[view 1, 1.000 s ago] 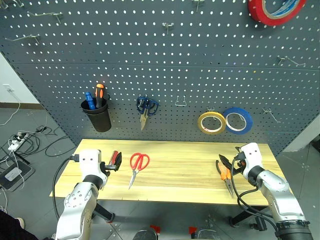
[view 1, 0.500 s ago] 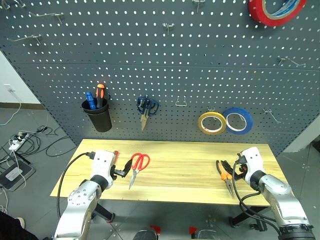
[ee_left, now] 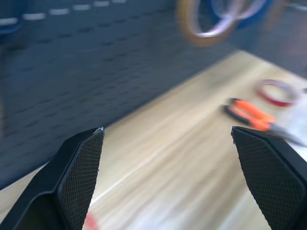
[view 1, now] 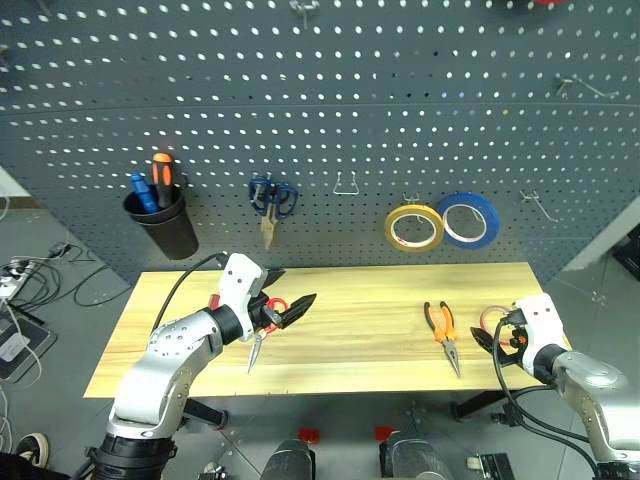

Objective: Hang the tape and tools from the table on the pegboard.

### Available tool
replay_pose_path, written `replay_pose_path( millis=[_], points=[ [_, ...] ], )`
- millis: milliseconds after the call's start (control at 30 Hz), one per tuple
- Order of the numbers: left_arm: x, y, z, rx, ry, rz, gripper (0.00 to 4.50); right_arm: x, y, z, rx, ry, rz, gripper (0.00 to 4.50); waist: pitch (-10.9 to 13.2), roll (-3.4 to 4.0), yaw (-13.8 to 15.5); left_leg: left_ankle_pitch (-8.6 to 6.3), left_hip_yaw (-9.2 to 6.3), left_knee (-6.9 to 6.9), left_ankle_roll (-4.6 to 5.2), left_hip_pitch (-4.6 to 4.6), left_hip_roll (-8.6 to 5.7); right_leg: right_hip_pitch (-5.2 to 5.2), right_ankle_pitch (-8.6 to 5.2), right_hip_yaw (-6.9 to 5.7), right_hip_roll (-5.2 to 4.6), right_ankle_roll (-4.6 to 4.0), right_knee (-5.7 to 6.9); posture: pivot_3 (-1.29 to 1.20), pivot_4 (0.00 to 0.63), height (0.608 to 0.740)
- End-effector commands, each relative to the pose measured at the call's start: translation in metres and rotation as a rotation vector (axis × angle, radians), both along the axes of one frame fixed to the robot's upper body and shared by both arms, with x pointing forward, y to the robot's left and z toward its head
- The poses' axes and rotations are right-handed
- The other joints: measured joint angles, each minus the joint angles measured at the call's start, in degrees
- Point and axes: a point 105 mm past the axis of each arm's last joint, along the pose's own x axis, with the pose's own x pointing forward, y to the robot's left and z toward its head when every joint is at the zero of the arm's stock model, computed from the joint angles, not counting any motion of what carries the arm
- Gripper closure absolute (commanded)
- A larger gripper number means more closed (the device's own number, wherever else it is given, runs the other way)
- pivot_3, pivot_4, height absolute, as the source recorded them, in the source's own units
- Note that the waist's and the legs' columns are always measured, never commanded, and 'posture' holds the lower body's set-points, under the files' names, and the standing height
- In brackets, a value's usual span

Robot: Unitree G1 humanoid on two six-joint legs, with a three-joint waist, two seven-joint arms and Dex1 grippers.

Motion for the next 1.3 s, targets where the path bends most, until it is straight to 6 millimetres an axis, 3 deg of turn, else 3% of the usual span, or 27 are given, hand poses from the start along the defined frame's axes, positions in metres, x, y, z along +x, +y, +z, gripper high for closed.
replay_pose_path(
  millis=[33,267,433,567,867,967,1300],
  points=[
    [-0.021,-0.015,0.015,-0.093,0.04,-0.167,0.02,0.009,-0.002,0.017,-0.041,-0.034,-0.001,0.0,0.9,-0.14,-0.6,0.0,0.02,-0.01,0.01,-0.04,-0.01,-0.04,0.0,0.0,-0.02,0.0,-0.03,-0.06,0.213,0.74],
    [-0.032,-0.025,0.008,0.079,0.025,-0.389,0.02,0.037,-0.005,0.01,-0.078,-0.015,-0.017,0.0,3.4,-0.45,-0.9,-0.01,0.05,0.03,0.02,-0.14,-0.01,-0.18,0.01,0.0,-0.04,0.0,0.01,-0.06,0.241,0.74],
    [-0.023,-0.021,0.014,0.132,-0.059,-0.383,0.02,0.048,-0.002,0.005,-0.047,0.016,-0.042,0.0,4.2,-0.42,-0.8,0.02,-0.05,0.16,-0.01,-1.1,0.02,-0.95,0.02,-0.09,-0.07,-0.02,0.02,-0.04,0.277,0.74],
    [-0.028,-0.024,0.014,0.144,-0.075,-0.418,0.02,0.056,-0.015,0.001,-0.044,0.03,-0.117,0.0,5.3,-0.5,-0.7,0.05,-0.04,0.37,-0.06,-1.87,0.0,-1.64,0.03,-0.12,-0.12,-0.02,0.08,-0.03,0.305,0.74],
    [-0.04,-0.032,0.013,0.136,-0.059,-0.474,0.02,0.061,-0.022,-0.013,-0.04,0.105,-0.163,0.0,8.1,-0.59,-0.4,-0.1,0.0,1.0,0.25,-2.08,0.04,-1.71,0.05,-0.1,-0.43,0.03,0.5,-0.02,0.33,0.74],
    [-0.04,-0.033,0.013,0.136,-0.064,-0.477,0.0,0.064,-0.025,-0.021,-0.046,0.139,-0.158,0.58,8.3,-0.64,-0.5,-0.1,0.06,1.02,0.26,-2.04,0.01,-1.71,0.06,-0.1,-0.42,0.05,0.56,-0.02,0.327,0.74],
    [-0.042,-0.04,0.013,0.133,-0.074,-0.504,0.0,0.064,-0.036,-0.041,-0.159,0.252,-0.083,3.88,8.3,-0.88,-0.4,-0.09,0.02,1.1,0.26,-1.99,0.02,-1.64,0.09,-0.12,-0.4,0.1,0.59,-0.03,0.314,0.74]
  ],
)
